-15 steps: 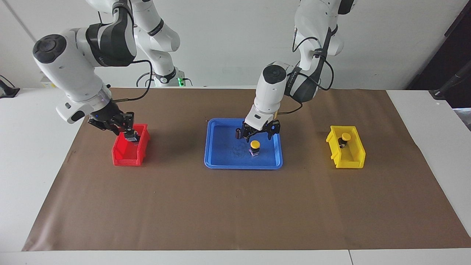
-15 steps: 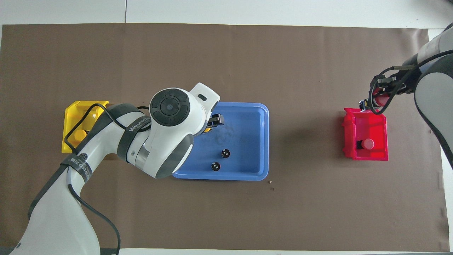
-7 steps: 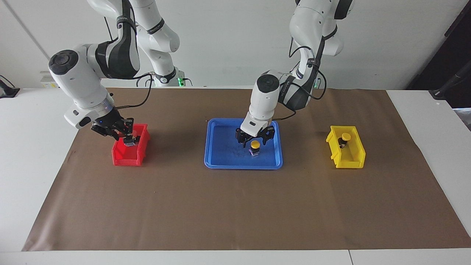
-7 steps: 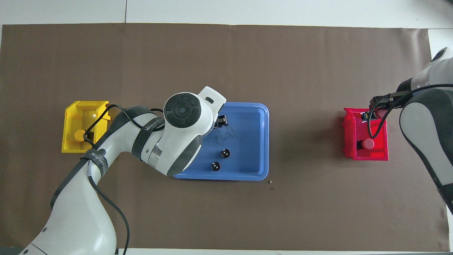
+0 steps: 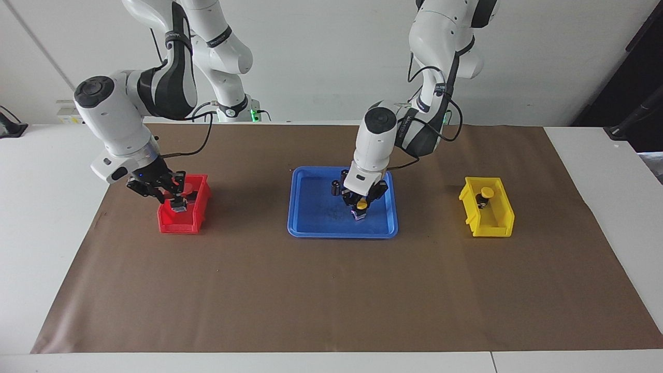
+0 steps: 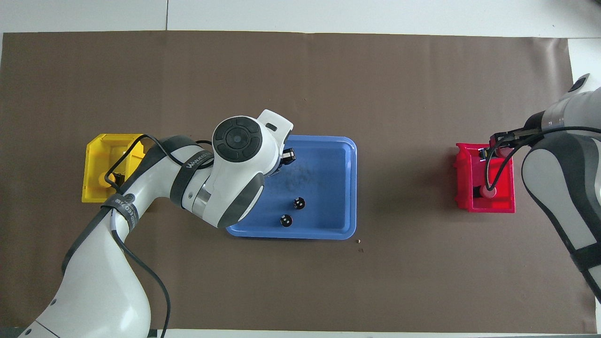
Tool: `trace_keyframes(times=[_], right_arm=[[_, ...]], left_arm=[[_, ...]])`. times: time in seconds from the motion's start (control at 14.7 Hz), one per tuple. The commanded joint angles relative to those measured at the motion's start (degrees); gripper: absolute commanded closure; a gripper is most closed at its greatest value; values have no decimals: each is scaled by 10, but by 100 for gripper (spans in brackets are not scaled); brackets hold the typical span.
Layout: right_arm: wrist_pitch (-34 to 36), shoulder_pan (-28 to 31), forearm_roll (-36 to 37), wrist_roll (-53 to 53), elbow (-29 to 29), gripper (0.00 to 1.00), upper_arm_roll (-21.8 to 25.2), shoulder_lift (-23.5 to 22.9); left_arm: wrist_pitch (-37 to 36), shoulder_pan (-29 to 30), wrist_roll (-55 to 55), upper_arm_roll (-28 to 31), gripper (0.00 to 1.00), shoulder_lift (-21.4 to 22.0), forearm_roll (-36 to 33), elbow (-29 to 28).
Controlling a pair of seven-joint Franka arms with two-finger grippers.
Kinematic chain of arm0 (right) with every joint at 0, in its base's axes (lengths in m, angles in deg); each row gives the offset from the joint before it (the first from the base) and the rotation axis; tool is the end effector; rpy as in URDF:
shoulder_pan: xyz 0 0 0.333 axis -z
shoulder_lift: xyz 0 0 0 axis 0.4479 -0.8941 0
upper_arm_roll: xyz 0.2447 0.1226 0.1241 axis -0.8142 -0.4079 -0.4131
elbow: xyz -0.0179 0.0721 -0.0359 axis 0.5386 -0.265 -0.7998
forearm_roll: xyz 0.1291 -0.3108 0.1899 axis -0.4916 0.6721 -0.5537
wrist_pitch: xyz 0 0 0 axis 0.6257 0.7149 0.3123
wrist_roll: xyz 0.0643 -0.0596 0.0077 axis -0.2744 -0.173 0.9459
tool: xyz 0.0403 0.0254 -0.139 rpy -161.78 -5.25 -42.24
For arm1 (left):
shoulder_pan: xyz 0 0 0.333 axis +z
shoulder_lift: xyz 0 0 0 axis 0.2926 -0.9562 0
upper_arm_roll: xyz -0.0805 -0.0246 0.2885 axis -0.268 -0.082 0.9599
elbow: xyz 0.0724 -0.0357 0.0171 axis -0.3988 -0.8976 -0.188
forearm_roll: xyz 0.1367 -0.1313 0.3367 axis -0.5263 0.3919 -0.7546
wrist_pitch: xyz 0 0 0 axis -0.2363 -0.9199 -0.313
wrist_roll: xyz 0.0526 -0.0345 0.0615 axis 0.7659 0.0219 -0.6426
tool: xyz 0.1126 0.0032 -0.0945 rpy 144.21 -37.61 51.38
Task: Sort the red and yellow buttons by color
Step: 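Grasp the yellow button with the left gripper while the right gripper releases, then carry the yellow button into the yellow bin and open the left gripper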
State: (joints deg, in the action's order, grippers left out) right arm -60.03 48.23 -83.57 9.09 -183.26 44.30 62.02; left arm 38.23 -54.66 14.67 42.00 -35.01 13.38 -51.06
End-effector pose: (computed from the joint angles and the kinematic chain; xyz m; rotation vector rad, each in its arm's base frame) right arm 0.5651 -0.0464 0.3837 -3.1325 -0.1495 -0.0624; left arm 0.4968 -0.3876 0.3171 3.0985 0.2627 0.0001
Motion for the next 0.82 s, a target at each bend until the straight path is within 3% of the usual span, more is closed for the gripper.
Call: trace_keyframes(times=[0.0,0.14,0.34,0.75], right_arm=[[-27,17,-3,14,-21,87,-4,-2],[-48,22,-3,15,-47,87,-4,-1],[-73,25,-3,15,-69,88,-4,-5],[-86,35,2,15,-69,88,-4,-36]], left_arm=[[-127,34,20,0,99,13,8,76],[-197,67,100,4,99,40,11,92],[-254,166,253,4,99,69,10,95],[-236,334,488,4,99,75,4,85]])
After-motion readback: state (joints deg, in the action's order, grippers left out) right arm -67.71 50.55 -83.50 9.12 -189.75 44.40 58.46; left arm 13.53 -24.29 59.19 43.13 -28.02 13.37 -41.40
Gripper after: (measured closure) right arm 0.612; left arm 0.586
